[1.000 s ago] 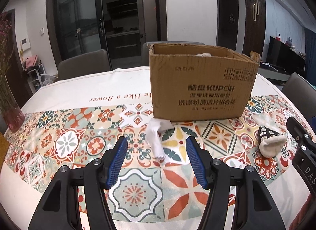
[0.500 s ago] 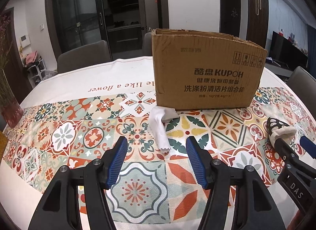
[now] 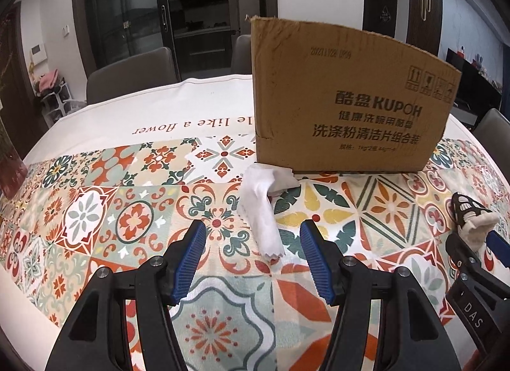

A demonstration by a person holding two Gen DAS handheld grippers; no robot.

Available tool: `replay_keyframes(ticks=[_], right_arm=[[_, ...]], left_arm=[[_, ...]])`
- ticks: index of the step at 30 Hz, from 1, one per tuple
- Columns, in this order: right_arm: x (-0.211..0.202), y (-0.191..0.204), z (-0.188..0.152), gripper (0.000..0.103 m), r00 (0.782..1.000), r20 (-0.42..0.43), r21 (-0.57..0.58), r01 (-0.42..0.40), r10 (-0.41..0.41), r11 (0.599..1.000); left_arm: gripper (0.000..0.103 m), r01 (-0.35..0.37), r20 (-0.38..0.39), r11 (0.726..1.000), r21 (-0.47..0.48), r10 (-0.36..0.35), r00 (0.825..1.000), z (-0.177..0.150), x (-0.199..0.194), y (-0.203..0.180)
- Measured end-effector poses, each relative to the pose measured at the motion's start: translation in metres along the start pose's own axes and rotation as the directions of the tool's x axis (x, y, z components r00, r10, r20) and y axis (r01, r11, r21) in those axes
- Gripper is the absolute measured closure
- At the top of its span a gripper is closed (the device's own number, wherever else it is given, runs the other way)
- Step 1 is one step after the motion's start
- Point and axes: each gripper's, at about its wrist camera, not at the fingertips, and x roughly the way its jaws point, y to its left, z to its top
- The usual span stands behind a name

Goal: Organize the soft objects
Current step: 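Grasp the white tissue with the left tool while the right tool grasps the patterned pouch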

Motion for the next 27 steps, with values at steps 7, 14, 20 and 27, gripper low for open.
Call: replay_keyframes(ticks=[7, 14, 20, 27], right_arm=[[0.017, 0.003, 0.002, 0.028, 0.999, -0.042, -0.001, 0.03, -0.03, 1.0], [0.027, 0.004, 0.007, 0.036, 0.997, -0.04, -0.003, 0.066, -0.066, 0.998], [0.037, 0.005, 0.011, 0.059, 0.996, -0.07, -0.006, 0.061, -0.061, 0.998], [0.034, 0.004, 0.012, 0.08, 0.997, -0.044, -0.038, 0.061, -0.062, 0.997]], left_arm=[[0.043, 0.008, -0.035, 1.0, 0.014, -0.008, 0.999, 0.006, 0.021, -0.004], [0.05, 0.018, -0.067, 1.0, 0.017, -0.017, 0.998, 0.012, 0.04, -0.007], [0.074, 0.029, -0.1, 0.999, 0.027, -0.026, 0.995, 0.014, 0.053, -0.01], [0.096, 0.059, -0.097, 0.997, 0.042, -0.055, 0.994, 0.012, 0.047, -0.014]])
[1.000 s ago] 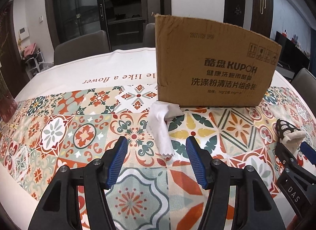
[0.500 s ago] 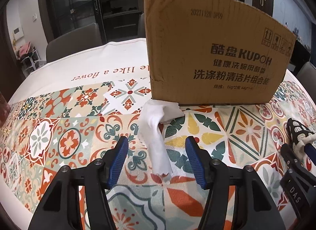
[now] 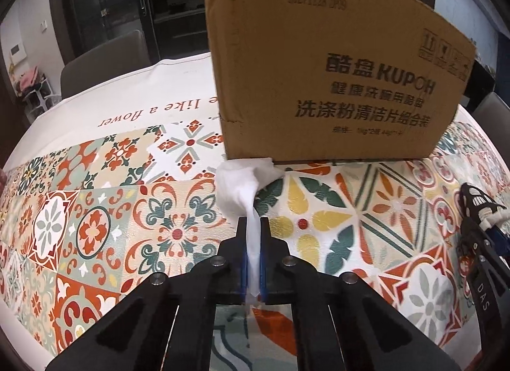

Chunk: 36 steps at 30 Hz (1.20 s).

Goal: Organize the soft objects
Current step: 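Grasp the white tissue with the left tool while the right tool grasps the patterned pouch, then lift the tissue and patterned pouch and carry both over the box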

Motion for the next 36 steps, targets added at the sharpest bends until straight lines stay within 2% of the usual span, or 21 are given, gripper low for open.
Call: replay_keyframes(ticks=[8, 18, 29, 36], right_arm=[[-0.017, -0.009, 0.001, 0.088, 0.998, 0.055, -0.025, -0.013, 0.014, 1.0], [-0.045, -0.02, 0.0, 0.089, 0.993, 0.104, -0.028, -0.052, 0.055, 0.998], [-0.084, -0.028, 0.005, 0.089, 0.975, 0.192, -0.028, -0.105, 0.108, 0.994], [-0.111, -0.033, 0.015, 0.089, 0.954, 0.261, -0.028, -0.146, 0.149, 0.989]], left_arm=[[0.097, 0.003, 0.032, 0.999, 0.048, -0.004, 0.999, -0.008, -0.033, -0.013], [0.098, 0.035, 0.077, 0.998, 0.045, -0.039, 0.996, -0.005, -0.072, -0.019], [0.098, 0.052, 0.138, 0.998, 0.024, -0.055, 0.989, 0.001, -0.113, -0.018], [0.098, 0.062, 0.193, 0.998, 0.023, -0.065, 0.979, 0.009, -0.139, -0.016]])
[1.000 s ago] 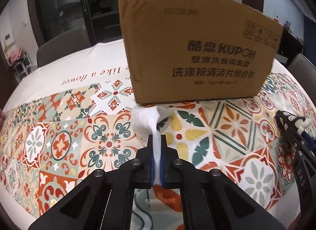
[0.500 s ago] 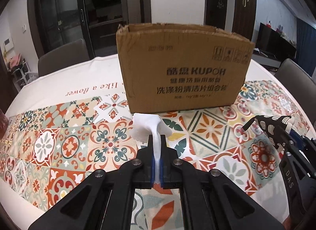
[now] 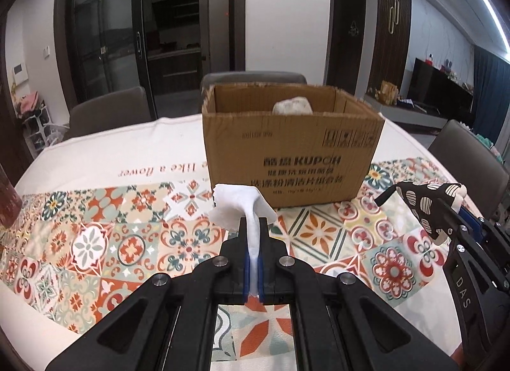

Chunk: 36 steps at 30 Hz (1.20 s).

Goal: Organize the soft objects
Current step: 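Lift the tissue and patterned pouch and carry both over the box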

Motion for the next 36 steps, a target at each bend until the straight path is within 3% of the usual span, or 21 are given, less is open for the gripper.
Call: replay_keyframes(ticks=[15, 25, 36], right_arm=[[-0.029, 0.007, 0.048, 0.089, 0.982, 0.175, -0.002, -0.075, 0.074, 0.997], [-0.031, 0.021, 0.082, 0.089, 0.952, 0.287, -0.034, -0.103, 0.108, 0.994], [-0.023, 0.023, 0.104, 0.089, 0.925, 0.35, -0.05, -0.137, 0.146, 0.989]], left_arm=[[0.098, 0.023, 0.115, 1.0, -0.019, -0.021, 0.993, 0.045, -0.023, 0.008], [0.098, 0.036, 0.175, 0.999, -0.017, -0.032, 0.984, 0.077, -0.027, 0.007], [0.098, 0.035, 0.21, 0.999, 0.007, -0.036, 0.977, 0.107, -0.021, 0.002]])
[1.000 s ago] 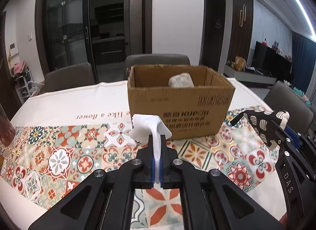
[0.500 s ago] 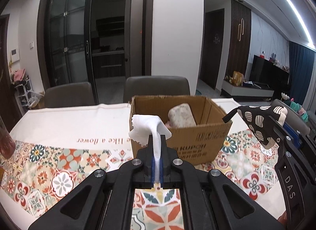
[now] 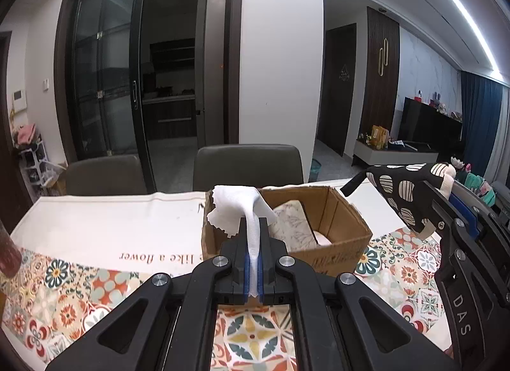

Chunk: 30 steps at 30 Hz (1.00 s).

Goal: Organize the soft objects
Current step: 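Lift the tissue and patterned pouch and carry both over the box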

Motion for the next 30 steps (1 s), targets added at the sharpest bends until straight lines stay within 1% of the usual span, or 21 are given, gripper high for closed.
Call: replay_keyframes(ticks=[8, 12, 16, 20, 22, 24, 26, 27, 29, 30], right_arm=[[0.017, 0.004, 0.011, 0.089, 0.999, 0.032, -0.021, -0.027, 0.027, 0.999], [0.025, 0.005, 0.013, 0.089, 0.999, 0.03, -0.033, -0.038, 0.039, 0.999], [0.037, 0.002, 0.017, 0.089, 0.998, 0.011, -0.024, -0.065, 0.066, 0.998], [0.053, -0.004, 0.019, 0.089, 0.993, -0.032, 0.004, -0.112, 0.112, 0.994], [0.064, -0.011, 0.021, 0.089, 0.986, -0.066, 0.03, -0.149, 0.151, 0.988], [0.079, -0.02, 0.021, 0.089, 0.971, -0.115, 0.076, -0.201, 0.209, 0.977], [0.091, -0.027, 0.019, 0.089, 0.959, -0.151, 0.114, -0.223, 0.239, 0.968], [0.101, -0.032, 0.018, 0.089, 0.943, -0.182, 0.143, -0.256, 0.279, 0.956], [0.115, -0.039, 0.014, 0.089, 0.923, -0.227, 0.187, -0.273, 0.312, 0.944], [0.123, -0.043, 0.011, 0.089, 0.905, -0.249, 0.221, -0.294, 0.345, 0.93]], left_arm=[[0.098, 0.0, 0.008, 1.0, 0.008, 0.0, 1.0, 0.016, 0.018, -0.001], [0.098, 0.012, 0.005, 1.0, -0.011, -0.012, 1.0, 0.024, 0.029, 0.001], [0.098, 0.019, 0.003, 1.0, -0.013, -0.019, 1.0, 0.033, 0.039, 0.0], [0.098, 0.028, -0.004, 1.0, -0.006, -0.028, 1.0, 0.041, 0.051, 0.0], [0.098, 0.038, -0.012, 0.999, -0.004, -0.038, 0.999, 0.044, 0.056, -0.001], [0.098, 0.044, -0.034, 0.999, 0.007, -0.044, 0.998, 0.047, 0.066, -0.004], [0.098, 0.06, -0.059, 0.998, 0.016, -0.059, 0.996, 0.049, 0.076, -0.006], [0.098, 0.066, -0.081, 0.998, 0.022, -0.064, 0.995, 0.049, 0.082, -0.008], [0.098, 0.077, -0.114, 0.997, 0.029, -0.073, 0.991, 0.05, 0.093, -0.011], [0.098, 0.084, -0.133, 0.996, 0.031, -0.079, 0.988, 0.05, 0.099, -0.012]])
